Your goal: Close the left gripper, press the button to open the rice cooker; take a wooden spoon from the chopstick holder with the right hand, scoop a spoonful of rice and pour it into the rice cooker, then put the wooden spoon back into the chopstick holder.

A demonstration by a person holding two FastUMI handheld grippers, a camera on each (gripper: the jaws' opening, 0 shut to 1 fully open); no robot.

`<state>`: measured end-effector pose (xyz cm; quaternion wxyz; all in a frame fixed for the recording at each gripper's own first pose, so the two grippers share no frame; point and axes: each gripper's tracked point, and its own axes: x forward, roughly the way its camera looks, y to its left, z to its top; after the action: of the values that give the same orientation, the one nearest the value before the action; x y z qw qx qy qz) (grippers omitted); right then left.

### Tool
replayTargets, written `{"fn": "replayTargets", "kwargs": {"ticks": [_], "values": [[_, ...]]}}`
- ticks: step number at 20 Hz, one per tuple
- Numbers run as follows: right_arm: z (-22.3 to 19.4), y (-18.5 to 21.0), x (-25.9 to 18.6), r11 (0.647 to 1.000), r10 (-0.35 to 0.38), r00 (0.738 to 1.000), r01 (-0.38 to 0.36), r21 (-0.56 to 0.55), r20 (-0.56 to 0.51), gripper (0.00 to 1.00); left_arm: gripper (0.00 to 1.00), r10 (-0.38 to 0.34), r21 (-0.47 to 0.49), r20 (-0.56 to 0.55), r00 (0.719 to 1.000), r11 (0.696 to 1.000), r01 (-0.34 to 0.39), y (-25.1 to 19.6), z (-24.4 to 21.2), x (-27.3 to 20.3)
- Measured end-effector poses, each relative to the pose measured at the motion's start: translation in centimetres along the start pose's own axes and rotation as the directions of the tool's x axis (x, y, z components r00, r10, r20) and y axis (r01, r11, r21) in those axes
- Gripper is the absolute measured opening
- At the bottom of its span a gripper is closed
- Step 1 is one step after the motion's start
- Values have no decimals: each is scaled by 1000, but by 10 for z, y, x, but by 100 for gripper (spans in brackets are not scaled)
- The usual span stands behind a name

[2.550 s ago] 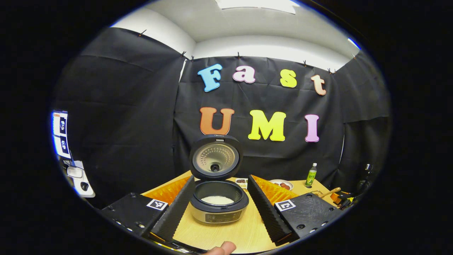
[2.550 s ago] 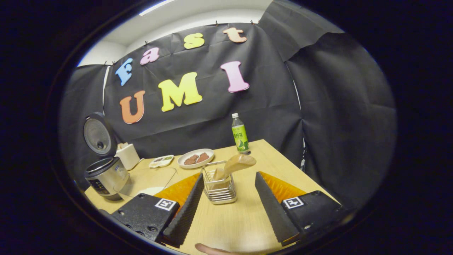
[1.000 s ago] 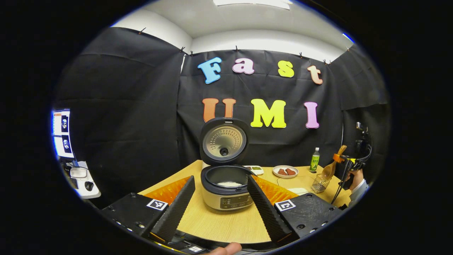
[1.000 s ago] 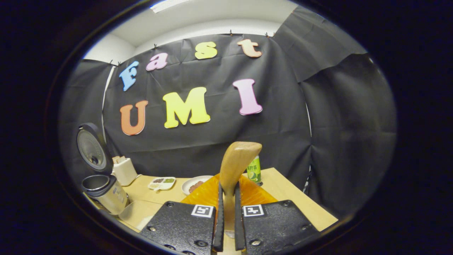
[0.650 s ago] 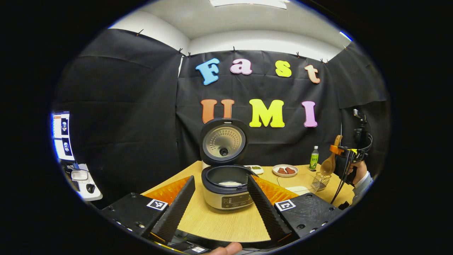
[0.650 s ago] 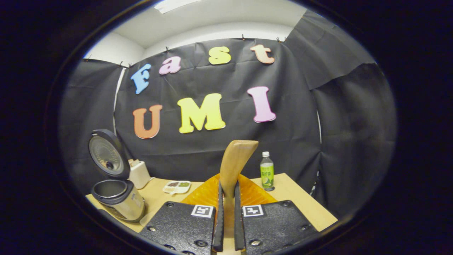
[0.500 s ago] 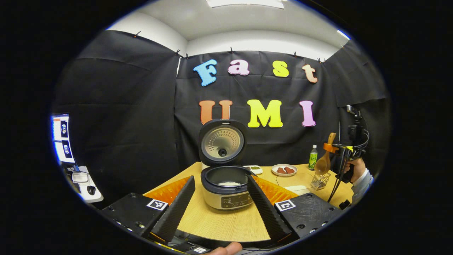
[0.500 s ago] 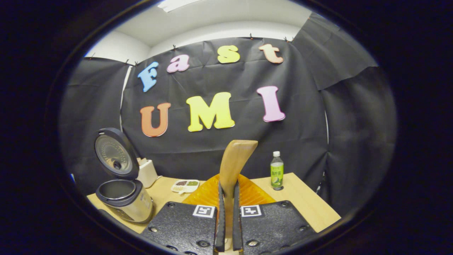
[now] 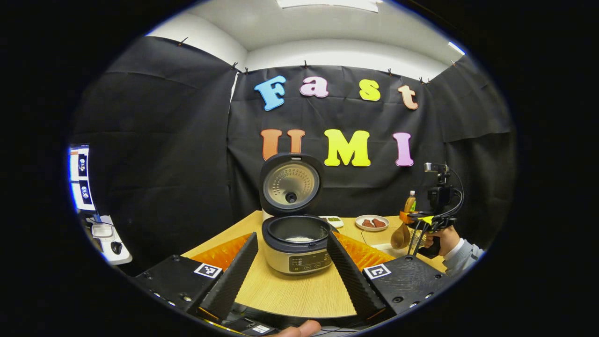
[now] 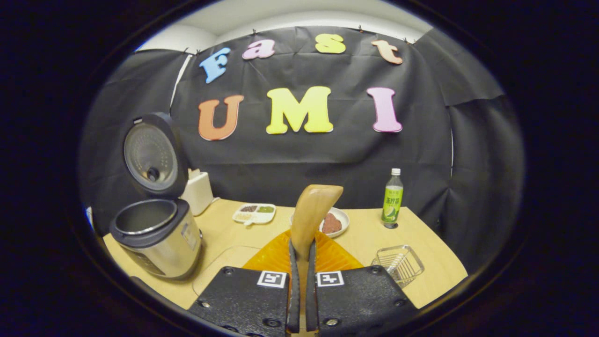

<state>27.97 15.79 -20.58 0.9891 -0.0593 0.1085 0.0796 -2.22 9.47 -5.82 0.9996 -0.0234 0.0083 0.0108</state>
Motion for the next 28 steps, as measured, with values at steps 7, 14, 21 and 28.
{"fn": "replayTargets", "kwargs": {"ticks": [7, 14, 21, 28], "values": [[-32, -3, 0, 989, -34, 998, 27, -144, -49, 10, 95, -16, -13, -25, 1000, 1000, 16, 0, -14, 4], [-51, 21, -14, 1000, 13, 993, -11, 20, -119, 10, 95, -16, -16, -42, 999, 1000, 15, 2, -20, 6], [-51, 62, -8, 948, 161, 980, -119, 295, -120, 10, 95, -1, 14, -38, 999, 1000, 1, 4, -21, 9], [-57, 41, 5, 755, 255, 960, -121, 645, -119, 11, 95, -11, 2, -33, 999, 1000, 11, 1, -19, 10]]}}
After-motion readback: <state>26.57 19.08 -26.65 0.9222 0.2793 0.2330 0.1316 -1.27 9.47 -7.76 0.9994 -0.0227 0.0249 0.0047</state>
